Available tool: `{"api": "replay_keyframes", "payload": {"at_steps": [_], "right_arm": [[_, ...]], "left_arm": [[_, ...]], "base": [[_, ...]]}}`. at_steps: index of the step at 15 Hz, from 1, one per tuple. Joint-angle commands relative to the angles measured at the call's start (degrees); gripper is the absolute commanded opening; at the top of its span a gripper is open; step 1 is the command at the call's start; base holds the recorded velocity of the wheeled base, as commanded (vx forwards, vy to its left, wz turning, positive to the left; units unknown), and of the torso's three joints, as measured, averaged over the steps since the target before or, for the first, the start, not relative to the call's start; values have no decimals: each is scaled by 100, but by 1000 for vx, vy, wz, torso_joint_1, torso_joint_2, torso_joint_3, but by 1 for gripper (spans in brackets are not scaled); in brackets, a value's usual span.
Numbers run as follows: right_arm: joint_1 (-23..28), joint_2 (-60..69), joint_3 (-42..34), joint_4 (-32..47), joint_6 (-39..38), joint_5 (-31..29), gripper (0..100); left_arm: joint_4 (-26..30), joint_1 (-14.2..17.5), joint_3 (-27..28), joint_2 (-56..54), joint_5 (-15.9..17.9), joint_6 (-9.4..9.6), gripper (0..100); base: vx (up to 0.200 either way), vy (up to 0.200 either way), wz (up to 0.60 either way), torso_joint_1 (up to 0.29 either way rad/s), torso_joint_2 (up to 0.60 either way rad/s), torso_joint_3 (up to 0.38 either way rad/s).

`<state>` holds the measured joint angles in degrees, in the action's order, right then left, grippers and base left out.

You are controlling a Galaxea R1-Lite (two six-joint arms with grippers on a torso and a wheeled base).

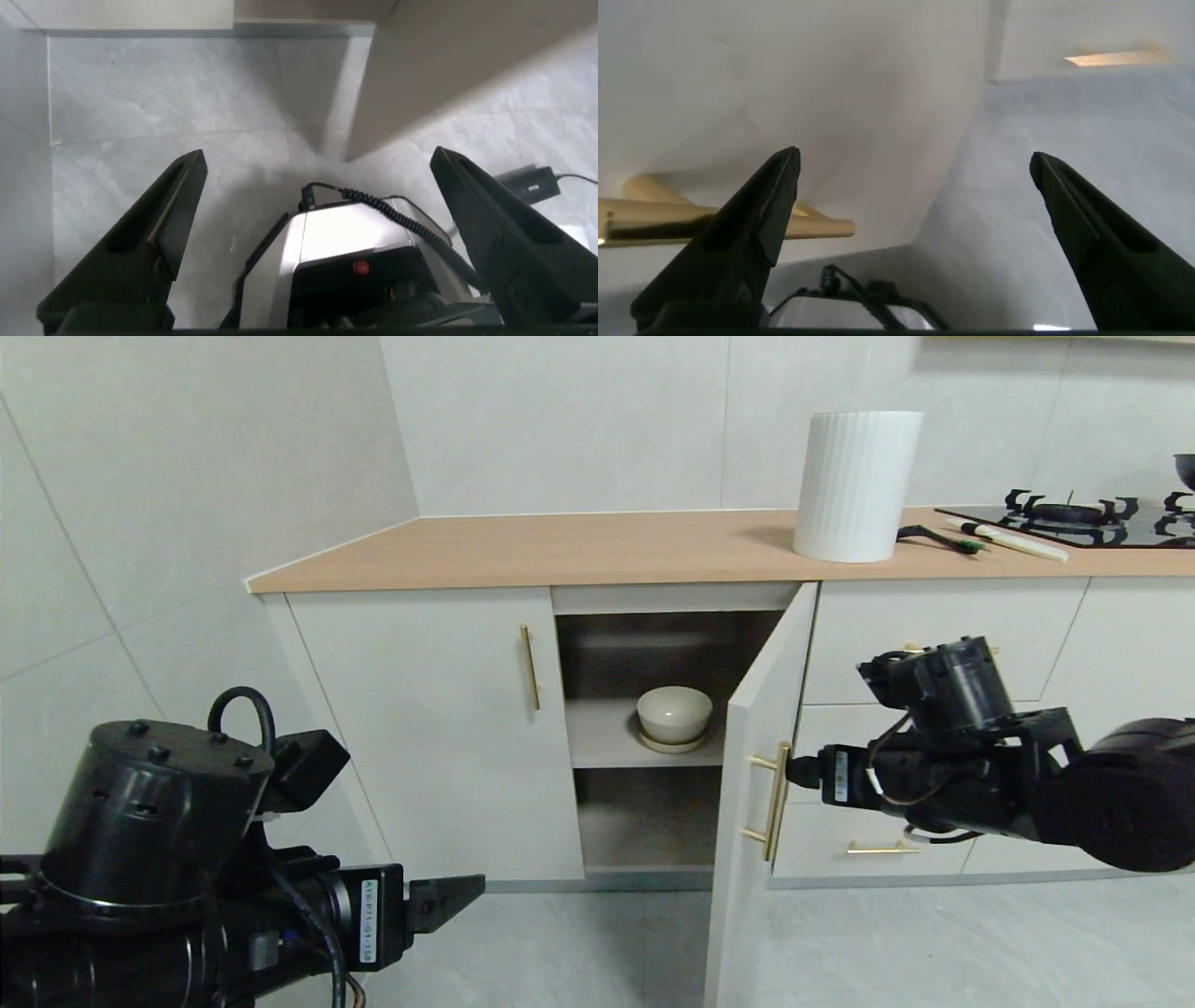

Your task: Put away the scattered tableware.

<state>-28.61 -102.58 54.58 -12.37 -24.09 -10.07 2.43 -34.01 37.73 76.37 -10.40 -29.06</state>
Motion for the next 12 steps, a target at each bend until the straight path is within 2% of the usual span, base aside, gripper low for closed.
{"api": "replay_keyframes", "payload": {"at_steps": [1, 3, 5, 9, 12], "right_arm": [[-189, -851, 730, 16, 53, 128, 100], [-206, -1238, 1073, -2, 53, 154, 100], [-206, -1501, 1143, -72, 1, 190, 100], [-145, -1721, 1204, -723, -193, 190, 100], [-110, -1932, 1327, -819, -289, 172, 100]], "left_arm": [[-5, 0, -11, 0, -6, -3, 100], [-14, 0, -20, -8, 3, 6, 100], [-14, 0, -38, -26, 3, 23, 100], [-23, -9, -38, -114, 3, 41, 100], [-23, -53, -38, -105, -6, 41, 100]], "base": [[0, 0, 0, 0, 0, 0], [0, 0, 0, 0, 0, 0], [0, 0, 0, 0, 0, 0], [0, 0, 0, 0, 0, 0], [0, 0, 0, 0, 0, 0]]}}
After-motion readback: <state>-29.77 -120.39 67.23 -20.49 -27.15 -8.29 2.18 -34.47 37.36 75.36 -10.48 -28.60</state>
